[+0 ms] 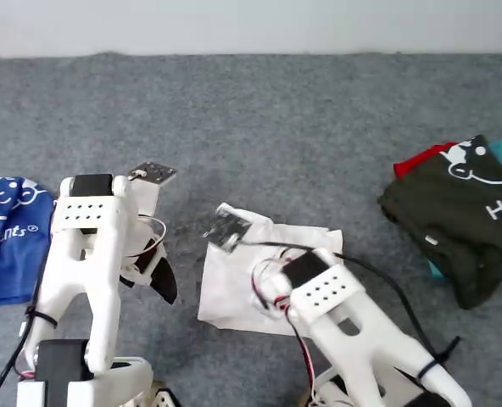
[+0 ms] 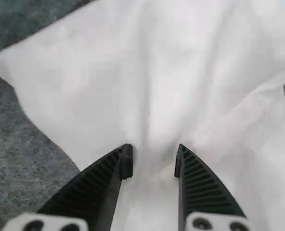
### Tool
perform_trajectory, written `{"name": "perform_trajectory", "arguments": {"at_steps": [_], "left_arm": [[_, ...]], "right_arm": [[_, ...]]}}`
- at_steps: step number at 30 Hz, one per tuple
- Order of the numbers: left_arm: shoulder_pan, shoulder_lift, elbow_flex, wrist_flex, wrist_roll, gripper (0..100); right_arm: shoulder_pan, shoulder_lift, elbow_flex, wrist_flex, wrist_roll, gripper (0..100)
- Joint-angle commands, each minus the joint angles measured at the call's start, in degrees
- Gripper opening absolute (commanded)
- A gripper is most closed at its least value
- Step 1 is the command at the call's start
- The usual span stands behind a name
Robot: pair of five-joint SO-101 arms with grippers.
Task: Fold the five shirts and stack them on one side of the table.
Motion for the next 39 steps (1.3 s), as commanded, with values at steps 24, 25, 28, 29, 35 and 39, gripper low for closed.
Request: {"name": "perform_trajectory", "arguments": {"at_steps": [24,25,28,29,35,39], "left_arm": [[10.2,-1.49,-2.07,0.62,-0.35,27],[11.25,-1.49,-2.33,0.53,0.53,27],[13.54,-1.85,-4.62,-2.29,5.71,27],[13.98,-1.85,-6.02,-3.43,8.26,27],[19.52,-1.32,-9.71,-9.93,15.12,28],[24.7,-1.23,-6.81,-10.55,15.21,28]], "right_arm": [[20.26,-1.01,-1.93,-12.0,10.37,15.7],[19.74,-1.27,-1.93,-9.98,10.29,15.7],[15.25,-1.1,-1.49,-3.47,10.29,15.8],[13.49,-0.92,-1.14,-1.98,10.29,15.8],[4.88,-1.36,0.26,0.31,3.25,15.8],[2.95,-1.36,-1.32,1.19,2.2,15.8]]}}
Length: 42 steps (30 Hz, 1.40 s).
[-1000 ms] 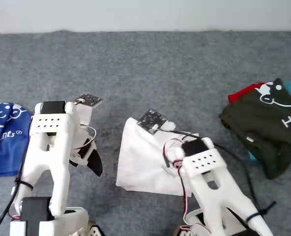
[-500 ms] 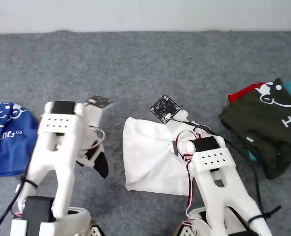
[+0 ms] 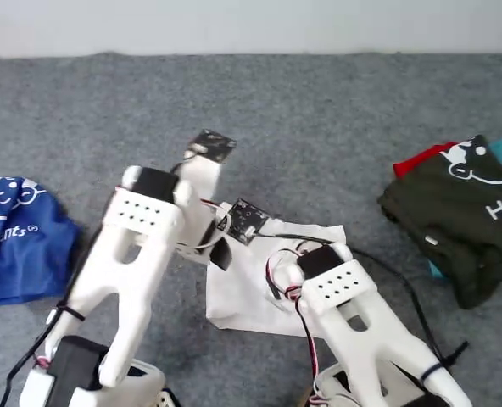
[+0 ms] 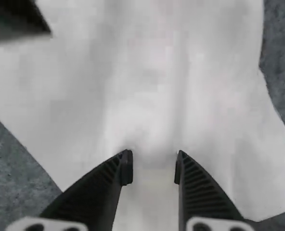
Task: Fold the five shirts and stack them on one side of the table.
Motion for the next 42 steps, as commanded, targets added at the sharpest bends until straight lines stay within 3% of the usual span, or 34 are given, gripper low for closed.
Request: {"name": "perform_trajectory", "arguments": {"at_steps": [1,6,14,24,35,42], "left_arm": [[4.75,-0.7,1.8,-1.23,0.62,28],[5.1,3.25,8.22,-4.84,0.62,28],[5.27,11.78,9.54,-8.09,0.62,28],[5.1,16.62,9.71,-9.23,0.62,28],[5.1,16.62,9.71,-8.97,0.62,28],[5.1,16.62,9.8,-8.88,0.62,28]], "right_arm": [[-1.45,-1.36,-3.16,2.59,-1.23,15.8],[2.07,-1.36,-10.73,8.57,-0.88,15.8],[10.33,-1.27,-10.99,4.88,2.81,15.8],[10.95,-0.75,-5.8,-1.27,2.81,15.5],[10.95,-0.75,1.41,-9.36,2.99,5.2],[11.03,-0.66,1.41,-10.95,8.09,1.0]]}}
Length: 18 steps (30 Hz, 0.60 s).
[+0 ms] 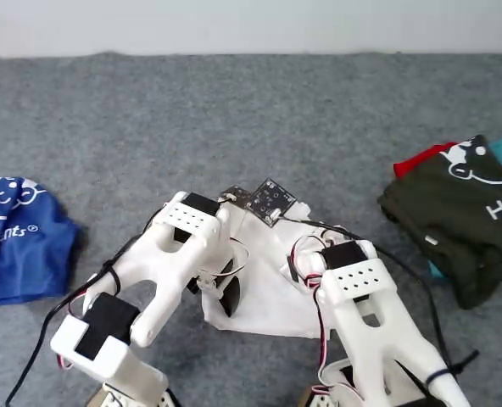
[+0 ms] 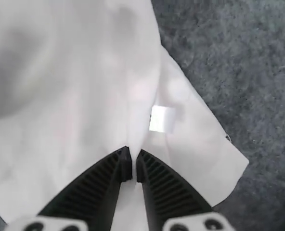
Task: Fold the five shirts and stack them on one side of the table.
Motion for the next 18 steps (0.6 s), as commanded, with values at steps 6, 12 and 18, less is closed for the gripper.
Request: {"name": "perform_trajectory", "arguments": {"at_steps": [6,12,18], "left_arm": [[0.26,-0.26,-0.04,0.0,0.26,28],[0.26,-0.26,-0.04,0.0,0.26,28],[0.53,-0.26,-0.04,0.0,0.26,28]], "right_arm": [[4.26,-0.4,-0.26,-4.88,1.76,1.1],[9.54,-0.4,-0.62,-10.68,1.76,1.1],[9.89,-0.4,-0.53,-13.58,1.76,1.3]]}}
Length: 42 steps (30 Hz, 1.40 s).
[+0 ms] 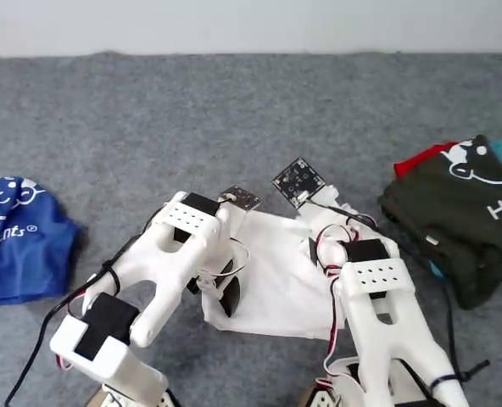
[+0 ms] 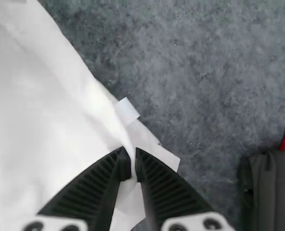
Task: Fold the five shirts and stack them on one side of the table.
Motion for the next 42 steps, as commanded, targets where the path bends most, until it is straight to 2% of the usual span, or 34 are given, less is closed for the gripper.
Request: {"name": "perform_trajectory", "arguments": {"at_steps": [1,5,11,15,21,25,30,37,40,42], "left_arm": [[0.53,-0.26,-0.04,0.0,0.26,28],[0.62,-0.26,-0.04,0.88,0.26,28],[0.35,-0.26,-0.04,1.14,0.26,28],[0.62,-0.26,-0.04,1.05,0.26,28],[0.53,-0.26,-0.04,1.05,0.26,28],[0.7,-0.26,-0.04,1.05,0.26,28],[0.7,-0.26,-0.04,1.14,0.26,28],[0.7,-0.26,-0.04,1.14,0.35,28],[0.7,-0.26,-0.04,1.14,0.35,28],[0.7,-0.35,0.04,1.14,0.35,28]], "right_arm": [[0.75,-0.4,-0.62,-3.12,0.7,1.4],[1.1,-0.4,-0.44,-5.93,0.7,3.0],[5.58,-0.31,-0.35,-7.25,0.35,15.6],[6.11,-0.4,0.0,-4.62,0.26,21.6],[5.93,-0.4,0.26,-2.33,0.35,23.4],[3.65,-0.57,0.0,4.18,0.53,33.8],[2.15,-1.01,-1.67,7.78,0.7,34.3],[2.51,-0.84,-14.07,26.07,5.1,35.9],[2.42,-0.66,-15.91,26.59,5.36,36.0],[2.51,-0.57,-16.09,23.25,4.66,36.0]]}}
